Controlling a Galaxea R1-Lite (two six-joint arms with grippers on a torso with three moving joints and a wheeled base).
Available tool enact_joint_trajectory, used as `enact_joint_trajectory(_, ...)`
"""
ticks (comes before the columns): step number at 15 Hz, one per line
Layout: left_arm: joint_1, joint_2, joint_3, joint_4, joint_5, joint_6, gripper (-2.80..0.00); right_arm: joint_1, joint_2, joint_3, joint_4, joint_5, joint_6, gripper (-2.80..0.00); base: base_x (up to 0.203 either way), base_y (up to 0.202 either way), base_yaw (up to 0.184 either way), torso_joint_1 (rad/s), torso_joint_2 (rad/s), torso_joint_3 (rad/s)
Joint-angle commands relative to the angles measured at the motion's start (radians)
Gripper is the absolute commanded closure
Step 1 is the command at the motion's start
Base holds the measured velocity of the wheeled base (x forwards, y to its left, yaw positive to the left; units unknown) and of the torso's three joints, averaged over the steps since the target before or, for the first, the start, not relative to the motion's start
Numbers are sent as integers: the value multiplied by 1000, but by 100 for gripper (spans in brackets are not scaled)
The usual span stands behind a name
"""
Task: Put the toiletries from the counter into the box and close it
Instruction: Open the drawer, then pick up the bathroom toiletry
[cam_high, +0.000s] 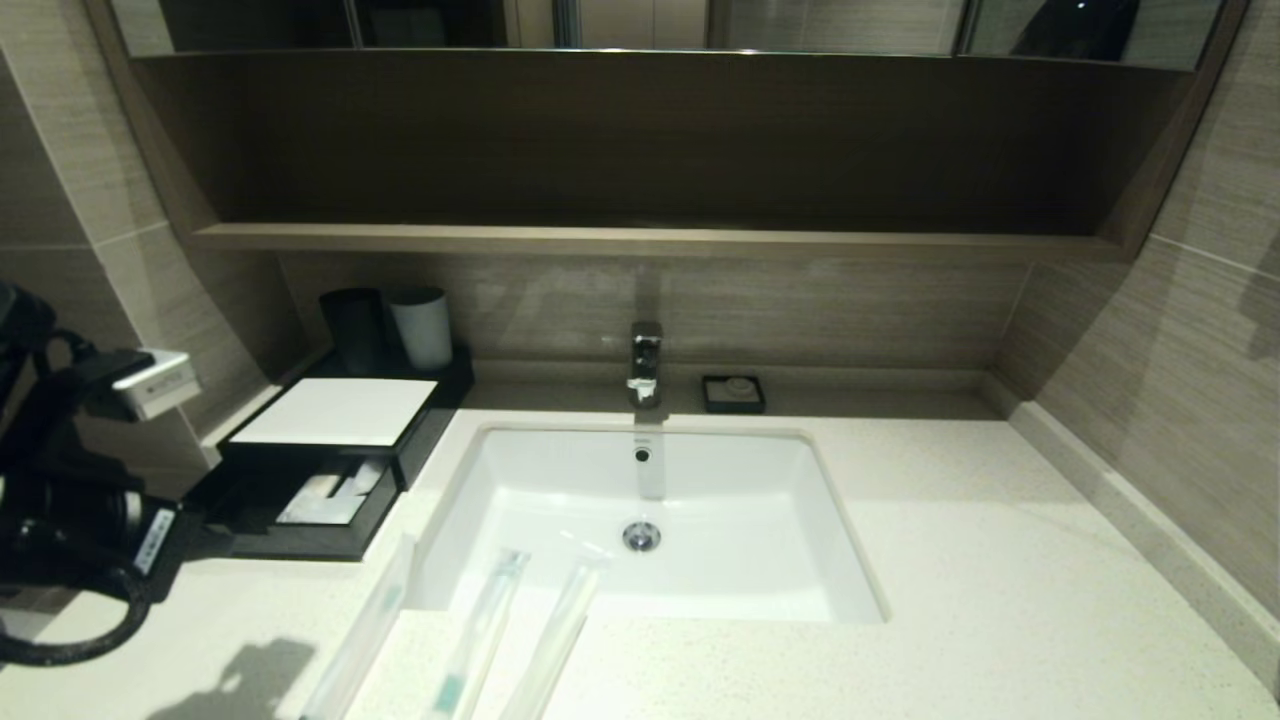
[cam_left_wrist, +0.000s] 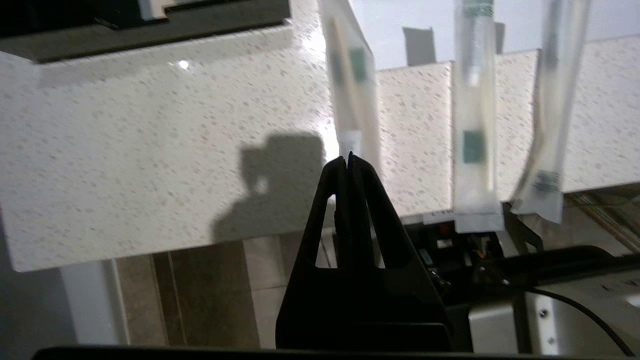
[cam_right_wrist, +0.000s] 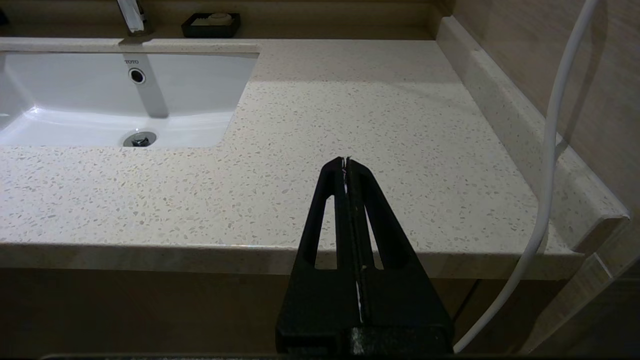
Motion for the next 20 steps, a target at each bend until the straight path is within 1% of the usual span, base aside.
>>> enact_joint_trajectory(1, -109, -64, 6, 73, 2, -108, 0, 0, -2, 2, 0, 0, 0, 0, 0, 0, 0, 0, 0, 0)
enact_joint_trajectory(3, -193, -70, 14, 145, 10, -217, 0, 0, 0, 2, 0, 0, 0, 0, 0, 0, 0, 0, 0, 0)
enact_joint_trajectory(5, -260, -79, 29, 185, 12, -286, 0, 0, -1, 2, 0, 0, 0, 0, 0, 0, 0, 0, 0, 0)
enact_joint_trajectory(6, -285, -80, 43, 197, 13, -331, 0, 0, -2, 2, 0, 0, 0, 0, 0, 0, 0, 0, 0, 0)
enact_joint_trajectory(7, -288, -76, 64, 197, 15, -352, 0, 0, -1, 2, 0, 0, 0, 0, 0, 0, 0, 0, 0, 0)
enact_joint_trajectory(8, -288, -69, 87, 194, 30, -358, 0, 0, -1, 2, 0, 0, 0, 0, 0, 0, 0, 0, 0, 0)
enact_joint_trajectory(9, -288, -55, 106, 187, 74, -361, 0, 0, -2, 2, 0, 0, 0, 0, 0, 0, 0, 0, 0, 0)
enact_joint_trajectory(10, -288, -38, 116, 185, 97, -361, 0, 0, -1, 2, 0, 0, 0, 0, 0, 0, 0, 0, 0, 0)
enact_joint_trajectory(11, -288, -25, 122, 184, 107, -361, 0, 0, -2, 2, 0, 0, 0, 0, 0, 0, 0, 0, 0, 0)
enact_joint_trajectory(12, -288, -16, 122, 183, 109, -355, -280, 0, -2, 2, 0, 0, 0, 0, 0, 0, 0, 0, 0, 0)
enact_joint_trajectory(14, -287, -1, 135, 168, 128, -353, -280, 0, -1, 2, 0, 0, 0, 0, 0, 0, 0, 0, 0, 0)
enact_joint_trajectory(15, -288, 2, 165, 160, 141, -350, -280, 0, -1, 2, 0, 0, 0, 0, 0, 0, 0, 0, 0, 0)
enact_joint_trajectory(16, -288, 12, 192, 129, 153, -342, -280, 0, 0, 2, 0, 0, 0, 0, 0, 0, 0, 0, 0, 0)
enact_joint_trajectory(20, -288, 51, 278, 53, 163, -342, -280, 0, -1, 2, 0, 0, 0, 0, 0, 0, 0, 0, 0, 0)
